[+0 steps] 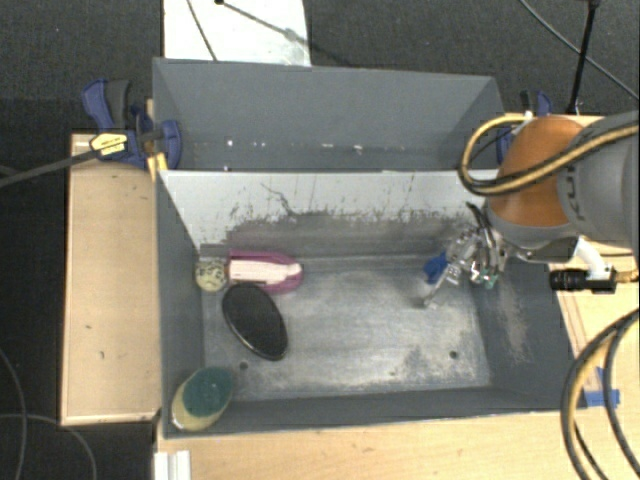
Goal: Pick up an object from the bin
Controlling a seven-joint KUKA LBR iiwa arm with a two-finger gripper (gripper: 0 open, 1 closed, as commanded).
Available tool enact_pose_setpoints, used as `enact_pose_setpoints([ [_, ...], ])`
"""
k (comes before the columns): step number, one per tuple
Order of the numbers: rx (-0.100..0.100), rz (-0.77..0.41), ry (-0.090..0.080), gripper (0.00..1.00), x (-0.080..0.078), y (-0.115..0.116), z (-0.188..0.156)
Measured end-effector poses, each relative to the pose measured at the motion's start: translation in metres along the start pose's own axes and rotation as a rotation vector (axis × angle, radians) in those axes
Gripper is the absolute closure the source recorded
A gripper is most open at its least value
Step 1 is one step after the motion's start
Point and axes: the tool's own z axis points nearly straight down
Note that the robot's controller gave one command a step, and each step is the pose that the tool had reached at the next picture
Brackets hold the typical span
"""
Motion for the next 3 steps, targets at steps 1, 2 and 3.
enact_pose_setpoints([
  [1, 0.001, -0.002, -0.006, 1.00, -0.002, -0.001, -0.003],
  [2, 0.004, -0.009, 0.003, 1.00, -0.004, -0.001, -0.007],
  [3, 0.003, -0.016, 0.000, 1.00, -0.005, 0.000, -0.018],
])
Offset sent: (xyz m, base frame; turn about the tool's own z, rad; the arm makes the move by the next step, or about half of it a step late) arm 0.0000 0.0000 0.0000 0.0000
